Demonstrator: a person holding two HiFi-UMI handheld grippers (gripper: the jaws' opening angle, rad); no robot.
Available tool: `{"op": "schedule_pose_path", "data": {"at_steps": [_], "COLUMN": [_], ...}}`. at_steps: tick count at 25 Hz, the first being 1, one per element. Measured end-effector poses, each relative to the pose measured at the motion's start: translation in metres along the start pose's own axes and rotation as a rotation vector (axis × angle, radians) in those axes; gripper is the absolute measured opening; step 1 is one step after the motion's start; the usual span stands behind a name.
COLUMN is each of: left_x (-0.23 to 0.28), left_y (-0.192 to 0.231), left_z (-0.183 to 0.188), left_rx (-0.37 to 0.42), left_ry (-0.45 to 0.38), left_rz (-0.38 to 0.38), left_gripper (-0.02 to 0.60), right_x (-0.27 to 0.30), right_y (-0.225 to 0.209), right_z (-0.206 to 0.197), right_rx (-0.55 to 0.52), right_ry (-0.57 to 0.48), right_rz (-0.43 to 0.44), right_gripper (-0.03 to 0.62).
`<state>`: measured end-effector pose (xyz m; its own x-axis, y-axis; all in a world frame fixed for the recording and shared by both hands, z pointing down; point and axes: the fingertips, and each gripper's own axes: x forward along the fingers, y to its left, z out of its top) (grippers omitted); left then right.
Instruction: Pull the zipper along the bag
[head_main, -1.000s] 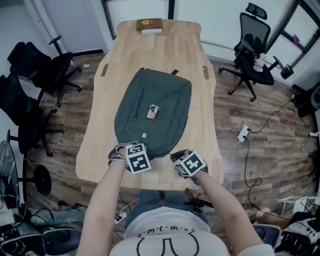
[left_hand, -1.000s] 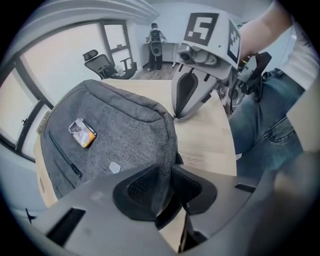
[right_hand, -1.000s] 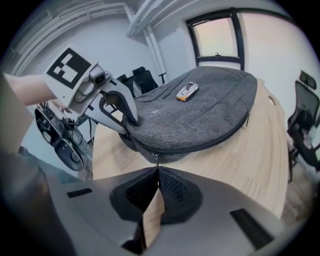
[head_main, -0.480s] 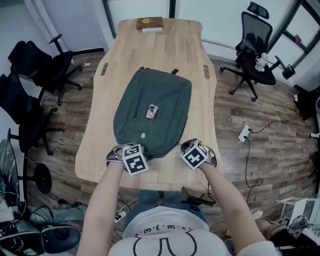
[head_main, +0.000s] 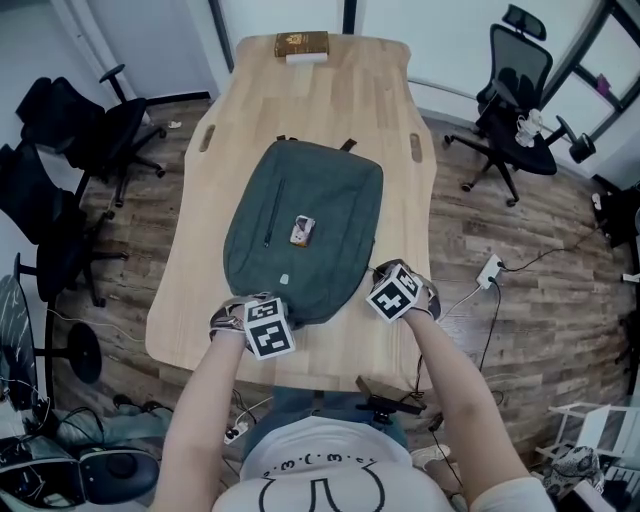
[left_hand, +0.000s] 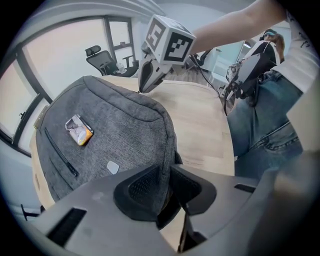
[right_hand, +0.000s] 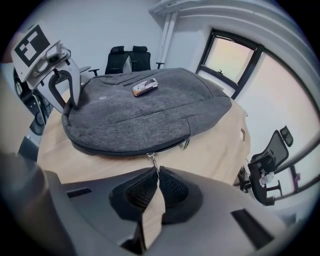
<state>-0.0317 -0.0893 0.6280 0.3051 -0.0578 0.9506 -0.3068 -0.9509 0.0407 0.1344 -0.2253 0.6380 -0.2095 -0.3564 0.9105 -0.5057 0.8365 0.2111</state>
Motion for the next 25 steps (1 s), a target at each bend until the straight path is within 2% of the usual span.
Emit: {"op": "schedule_pose_path", "data": {"at_steps": [12,17,21,25], "left_x": [0.002,0.008,0.009,0.01], "left_y": [0.0,-0.002,-0.002,0.0], "left_z": [0.008,0.021,0.023,0.029], "left_rx": [-0.002,-0.008,-0.023,-0.03], "left_ry": [0.001,-0.012,-0.022,-0.032], "left_rz": [-0.035,-0.042,-0.051,-0.035], "left_gripper": [0.075,0.075,0.075,0.075], "right_x": [0.022,0.029,0.033,0.036], "right_y": [-0.062,-0.072,-0.076,-0.083], "right_z": [0.023,0.031,0.033,0.035], "right_rx": [0.06,0.138,0.15,0.229], "right_ry": [-0.037,-0.061,-0.077,-0.092], "right_rz": [-0.063,-0.061,-0.07,-0.055], "right_gripper": [0.072,0.072,0.08,0.09]}}
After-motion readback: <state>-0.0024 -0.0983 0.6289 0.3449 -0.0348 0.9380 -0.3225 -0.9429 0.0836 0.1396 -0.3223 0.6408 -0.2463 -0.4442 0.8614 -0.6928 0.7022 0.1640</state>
